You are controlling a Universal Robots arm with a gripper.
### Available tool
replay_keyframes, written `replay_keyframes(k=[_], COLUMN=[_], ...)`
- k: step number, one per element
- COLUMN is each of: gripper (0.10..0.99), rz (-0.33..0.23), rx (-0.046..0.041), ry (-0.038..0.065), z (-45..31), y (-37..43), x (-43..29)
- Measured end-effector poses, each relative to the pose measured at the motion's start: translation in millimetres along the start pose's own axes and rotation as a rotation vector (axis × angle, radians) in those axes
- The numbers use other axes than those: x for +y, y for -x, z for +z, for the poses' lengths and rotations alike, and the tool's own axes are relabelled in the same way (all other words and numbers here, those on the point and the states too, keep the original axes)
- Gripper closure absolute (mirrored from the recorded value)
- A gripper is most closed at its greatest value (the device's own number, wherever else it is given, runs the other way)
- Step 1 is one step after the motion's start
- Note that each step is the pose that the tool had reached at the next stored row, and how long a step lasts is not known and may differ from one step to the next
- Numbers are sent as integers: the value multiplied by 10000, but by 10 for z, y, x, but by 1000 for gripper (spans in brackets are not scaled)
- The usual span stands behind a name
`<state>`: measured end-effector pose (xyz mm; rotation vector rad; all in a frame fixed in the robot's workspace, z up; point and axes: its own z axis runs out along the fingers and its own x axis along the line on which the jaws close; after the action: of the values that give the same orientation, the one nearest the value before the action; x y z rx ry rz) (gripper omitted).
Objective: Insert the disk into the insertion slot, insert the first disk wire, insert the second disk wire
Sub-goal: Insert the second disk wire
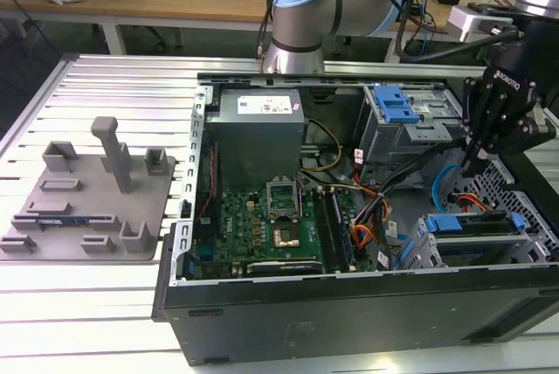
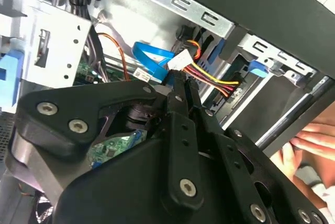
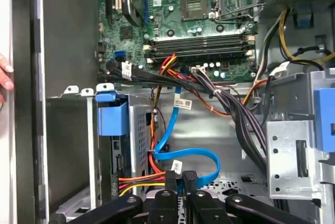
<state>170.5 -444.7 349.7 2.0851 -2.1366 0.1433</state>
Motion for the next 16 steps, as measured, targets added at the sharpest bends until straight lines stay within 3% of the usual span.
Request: replay_keyframes(k=[3,6,7,10,12,16], gripper=[925,925,925,925,925,925], rz=[17,16,15,-7,-13,-21], rx=[-297,-300,-304,-808,-954,-1140], ry=[12,12,13,23,27,31], z=[5,8,13,35,41,44], y=[-33,-42,-58,-177,-221,-444], x=[0,10,81,79,77,73])
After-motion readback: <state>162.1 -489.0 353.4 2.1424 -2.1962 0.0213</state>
